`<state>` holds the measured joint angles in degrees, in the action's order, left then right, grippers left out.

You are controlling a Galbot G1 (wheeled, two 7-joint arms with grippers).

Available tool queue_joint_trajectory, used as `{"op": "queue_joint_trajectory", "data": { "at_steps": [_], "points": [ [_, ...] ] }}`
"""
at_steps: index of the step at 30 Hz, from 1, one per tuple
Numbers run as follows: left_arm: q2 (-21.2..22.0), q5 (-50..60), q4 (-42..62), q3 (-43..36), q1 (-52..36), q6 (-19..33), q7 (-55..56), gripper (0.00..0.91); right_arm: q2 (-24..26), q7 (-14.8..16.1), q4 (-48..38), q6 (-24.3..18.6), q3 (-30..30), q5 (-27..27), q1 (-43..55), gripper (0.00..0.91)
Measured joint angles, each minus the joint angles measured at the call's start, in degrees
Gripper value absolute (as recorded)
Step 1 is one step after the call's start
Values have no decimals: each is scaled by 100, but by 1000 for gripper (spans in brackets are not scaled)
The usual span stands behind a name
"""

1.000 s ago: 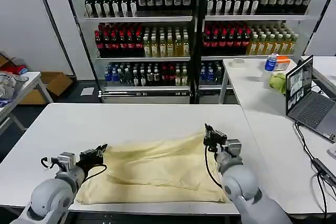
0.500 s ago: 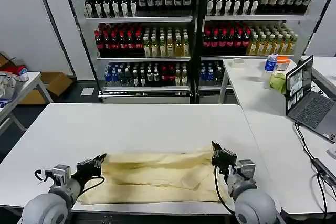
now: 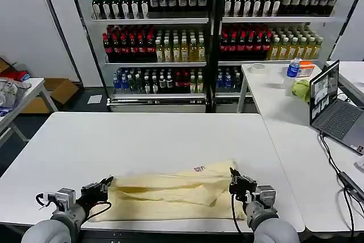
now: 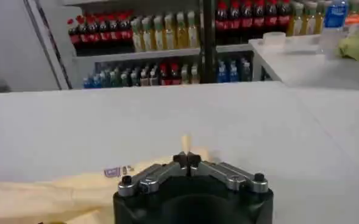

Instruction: Fold and organize the clothes.

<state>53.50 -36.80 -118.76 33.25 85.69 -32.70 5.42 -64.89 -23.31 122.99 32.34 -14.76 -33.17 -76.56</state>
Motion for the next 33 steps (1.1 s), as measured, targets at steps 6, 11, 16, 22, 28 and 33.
{"op": "queue_joint_trajectory", "data": {
  "at_steps": [6,11,16,22,28,33],
  "points": [
    [52,321,100,-70,-1,62,-4,665,-40,28,-39,31,47,159,-95,907],
    [114,600,123,-87,49,119,38,907,-29,93,44,31,13,283,-193,907],
    [218,767,37,-6,133,220,164,907,17,115,206,-24,-84,360,-339,907],
    [446,837,-177,137,298,432,430,907,53,138,379,-66,-162,417,-453,907],
    [787,811,-314,169,470,564,732,907,22,141,403,-75,-136,424,-437,907],
    [1134,786,-302,82,495,619,934,907,59,139,403,-86,-134,425,-417,907]
  ]
}}
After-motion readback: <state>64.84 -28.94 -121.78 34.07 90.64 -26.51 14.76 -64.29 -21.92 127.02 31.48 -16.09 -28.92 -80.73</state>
